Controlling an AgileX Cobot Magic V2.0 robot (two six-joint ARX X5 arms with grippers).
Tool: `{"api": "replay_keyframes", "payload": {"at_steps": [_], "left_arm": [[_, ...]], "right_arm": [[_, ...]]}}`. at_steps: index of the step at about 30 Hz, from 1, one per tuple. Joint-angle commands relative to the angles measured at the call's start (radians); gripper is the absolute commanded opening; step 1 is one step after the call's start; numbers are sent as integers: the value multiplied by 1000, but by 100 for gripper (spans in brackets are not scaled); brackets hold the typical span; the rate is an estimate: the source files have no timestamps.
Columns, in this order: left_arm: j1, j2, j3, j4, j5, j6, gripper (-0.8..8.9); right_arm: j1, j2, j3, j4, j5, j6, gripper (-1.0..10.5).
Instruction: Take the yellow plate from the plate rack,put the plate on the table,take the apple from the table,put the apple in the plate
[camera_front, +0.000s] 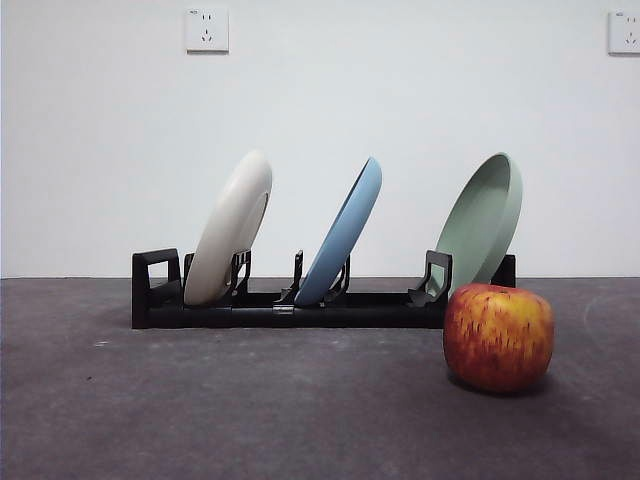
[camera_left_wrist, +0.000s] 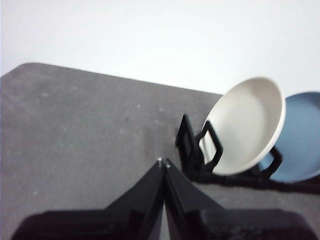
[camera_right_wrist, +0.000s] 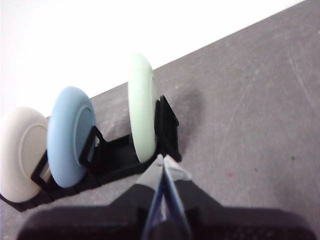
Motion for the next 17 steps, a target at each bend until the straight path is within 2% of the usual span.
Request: {"api": "replay_keyframes", "payload": {"at_steps": [1,4,11,17], "left_arm": [[2,98,97,6,2,1,-7],[2,227,206,4,19,5,-7],[2,557,481,-44,210,5,-5],[-1,811,686,-109,366,32,-4]], "right_arm": [[2,107,132,-27,-8,-62,-11],[2,222,269,-82,-8,-95,-11],[2,468,547,-200,-15,-227,-6],[2,645,691,-258,-144,-264,2]]}}
